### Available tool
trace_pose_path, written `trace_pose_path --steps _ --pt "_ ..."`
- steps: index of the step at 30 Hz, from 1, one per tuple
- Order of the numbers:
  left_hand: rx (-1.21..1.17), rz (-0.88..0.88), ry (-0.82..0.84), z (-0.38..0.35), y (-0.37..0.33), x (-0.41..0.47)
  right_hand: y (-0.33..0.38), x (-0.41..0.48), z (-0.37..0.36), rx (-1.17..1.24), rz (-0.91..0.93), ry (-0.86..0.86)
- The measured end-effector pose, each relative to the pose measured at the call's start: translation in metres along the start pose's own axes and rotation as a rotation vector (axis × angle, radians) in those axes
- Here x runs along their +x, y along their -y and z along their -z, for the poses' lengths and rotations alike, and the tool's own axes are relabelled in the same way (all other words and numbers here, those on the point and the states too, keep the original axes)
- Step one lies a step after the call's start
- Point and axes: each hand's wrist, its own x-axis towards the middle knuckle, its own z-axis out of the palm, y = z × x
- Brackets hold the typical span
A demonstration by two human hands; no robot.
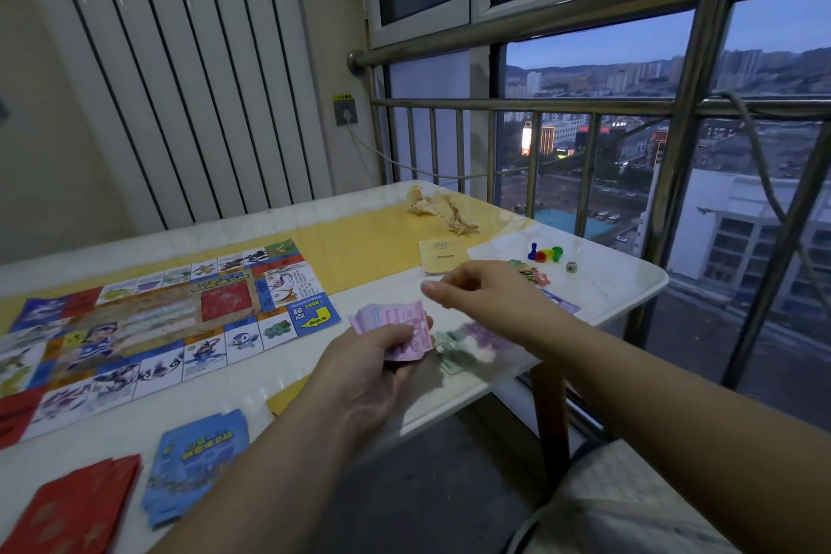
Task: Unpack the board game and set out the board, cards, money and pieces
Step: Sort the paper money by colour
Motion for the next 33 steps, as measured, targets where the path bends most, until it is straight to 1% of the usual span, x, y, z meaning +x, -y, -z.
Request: trace_pose_path --steps 2,4,8,12,17,23,27,33 --pt "0.082 -0.037 0.019 -0.003 0.006 0.0 0.007 -0.005 0.001 0.048 -0.013 0.113" --pt "0.147 -0.064 0.026 -0.007 0.009 -0.004 0.007 -0.007 0.002 0.082 -0.038 0.159" --pt "0.081 -0.055 0.053 -0.011 0.004 -0.01 0.005 -0.006 0.012 0.147 -0.126 0.132" --pt "0.168 -0.124 0.059 -0.01 0.003 -0.01 0.007 -0.007 0.015 0.238 -0.164 0.141" --pt "0.213 -0.153 0.023 -0.01 0.009 -0.006 0.008 -0.011 0.012 0.336 -0.21 0.187" --pt "0.103 -0.091 -0.006 -0.014 0.006 -0.009 0.008 -0.011 0.014 0.357 -0.241 0.145" --pt "0.165 -0.154 0.0 -0.012 0.005 -0.009 0.011 -0.012 0.015 0.423 -0.245 0.152" --pt "0.244 -0.147 -0.045 -0.011 0.009 -0.006 0.009 -0.013 0.006 0.512 -0.254 0.209"
